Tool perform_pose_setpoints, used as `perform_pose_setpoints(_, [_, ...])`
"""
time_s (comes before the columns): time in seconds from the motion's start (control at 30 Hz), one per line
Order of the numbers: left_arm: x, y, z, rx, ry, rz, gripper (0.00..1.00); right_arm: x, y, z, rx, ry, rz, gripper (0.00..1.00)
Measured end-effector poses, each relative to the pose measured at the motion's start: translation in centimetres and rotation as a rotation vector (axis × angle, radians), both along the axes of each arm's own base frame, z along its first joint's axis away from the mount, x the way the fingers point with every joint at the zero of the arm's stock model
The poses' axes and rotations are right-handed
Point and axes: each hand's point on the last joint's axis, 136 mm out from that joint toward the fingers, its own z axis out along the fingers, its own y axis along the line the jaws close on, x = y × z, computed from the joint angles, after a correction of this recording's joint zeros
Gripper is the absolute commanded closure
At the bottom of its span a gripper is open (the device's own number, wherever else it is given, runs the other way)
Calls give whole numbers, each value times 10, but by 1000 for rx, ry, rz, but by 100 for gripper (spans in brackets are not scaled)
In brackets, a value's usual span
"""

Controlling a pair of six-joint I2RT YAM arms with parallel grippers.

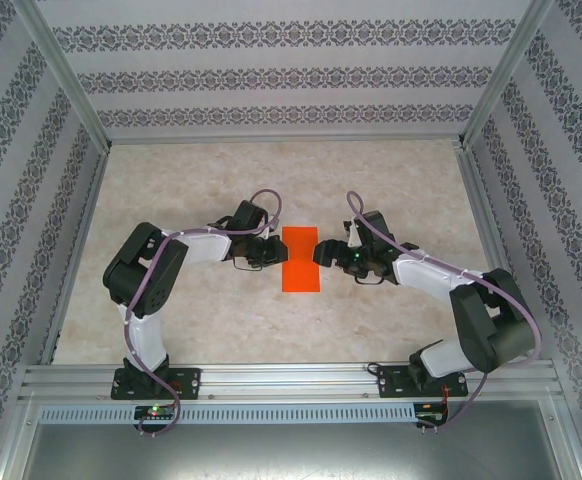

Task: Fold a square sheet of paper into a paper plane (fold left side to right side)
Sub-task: First fold the square sheet of paper in half at the center of the table, then fold the triangle a second time at the center of the table.

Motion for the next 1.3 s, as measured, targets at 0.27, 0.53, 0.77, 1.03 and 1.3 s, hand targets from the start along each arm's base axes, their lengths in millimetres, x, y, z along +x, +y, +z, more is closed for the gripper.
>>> perform_pose_setpoints(0.27, [-3,4,-6,32,4,7,85,-2,5,-5,13,57,12,27])
perform_pose_setpoints(0.53, [-6,6,-6,33,-1,9,85,-4,21,-10,35,137,49,40])
perform_pose_setpoints(0.77, [-6,5,-6,31,-4,9,85,-13,32,-19,40,196,70,41])
perform_pose_setpoints(1.03, [-5,6,-6,31,-6,9,85,-15,31,-25,35,230,57,40])
perform_pose_setpoints(1.3, [-6,5,-6,33,-7,8,85,-18,38,-25,63,247,63,43])
